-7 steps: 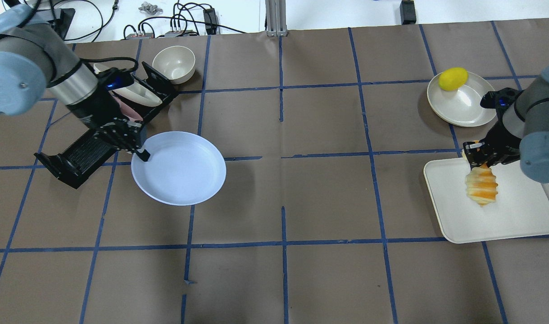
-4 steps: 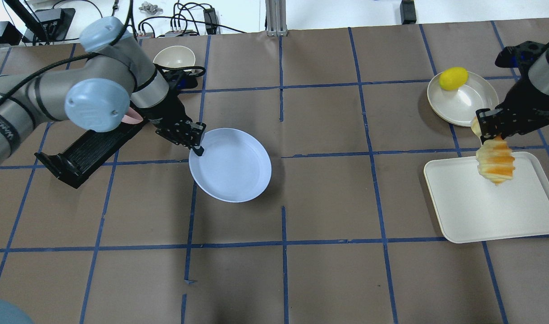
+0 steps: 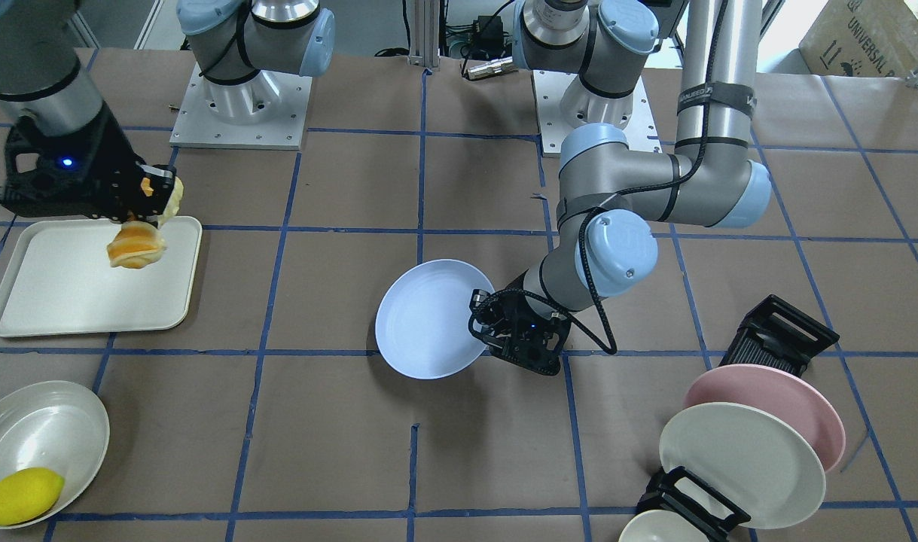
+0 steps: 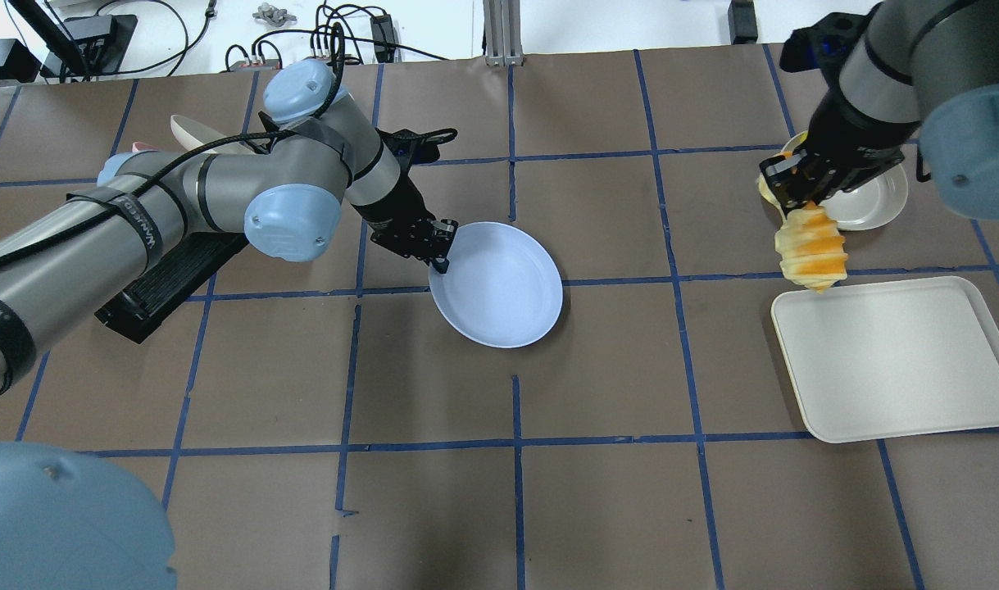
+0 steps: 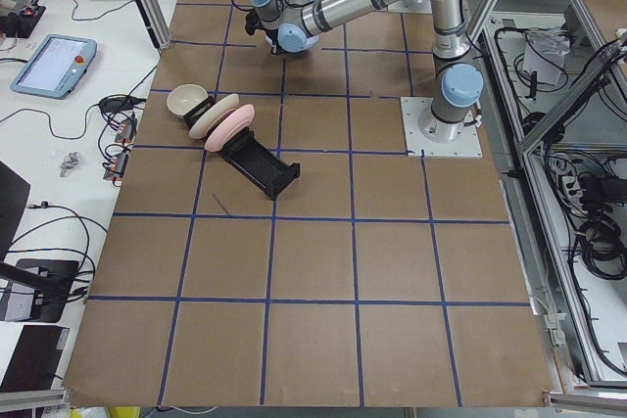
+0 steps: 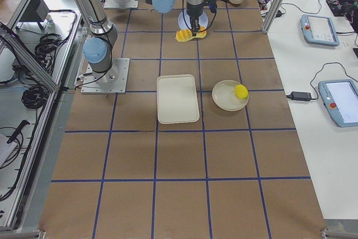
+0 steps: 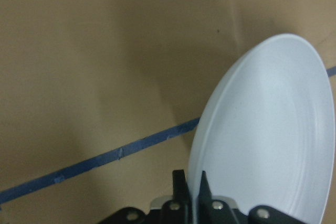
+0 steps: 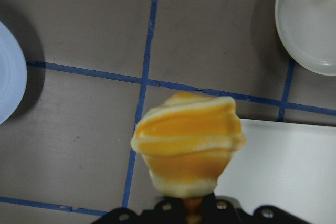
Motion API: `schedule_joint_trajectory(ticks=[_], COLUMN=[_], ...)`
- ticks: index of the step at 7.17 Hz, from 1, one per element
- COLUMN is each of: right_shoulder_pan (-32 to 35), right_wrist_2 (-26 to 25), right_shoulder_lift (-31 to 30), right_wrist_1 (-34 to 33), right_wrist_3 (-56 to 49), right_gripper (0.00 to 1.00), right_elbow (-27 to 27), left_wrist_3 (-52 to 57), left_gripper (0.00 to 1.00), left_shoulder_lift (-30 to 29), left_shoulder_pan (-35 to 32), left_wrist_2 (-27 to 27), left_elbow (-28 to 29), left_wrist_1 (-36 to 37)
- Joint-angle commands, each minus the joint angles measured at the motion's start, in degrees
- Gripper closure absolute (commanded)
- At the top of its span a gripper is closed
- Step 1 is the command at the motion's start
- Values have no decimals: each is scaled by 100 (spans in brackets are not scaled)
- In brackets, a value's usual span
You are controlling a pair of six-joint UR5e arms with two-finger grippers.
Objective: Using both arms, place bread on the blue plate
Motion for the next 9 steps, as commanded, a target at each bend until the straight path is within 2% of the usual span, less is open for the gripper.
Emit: schedule_joint_trajectory(ticks=[1, 2, 3, 4, 6, 9], right_shoulder_pan=[875, 1113, 1211, 1334, 1476, 2116], right_wrist_2=[-122, -79, -53, -9, 377, 457], right_shoulder_lift=[410, 611, 813, 850, 1104, 2069], right_wrist_1=[-323, -551, -719, -738, -904, -2307], right_wrist_3=[32, 32, 93, 276, 348, 883], right_gripper=[96, 97, 96, 96, 96, 96], right_elbow=[-40, -31, -66, -109, -101, -171], left_wrist_3=[-237, -482, -563, -572, -537, -476], left_gripper=[90, 56, 25, 21, 1, 1], left_shoulder_lift=[-137, -286, -305, -192, 439, 1529], left_shoulder_pan=[-13, -5, 65, 266, 836, 1269], left_wrist_2=[-160, -161, -118, -100, -30, 1231], left_elbow=[18, 18, 1, -8, 0, 288], left_wrist_1=[346, 1139, 1330, 1280, 397, -1473])
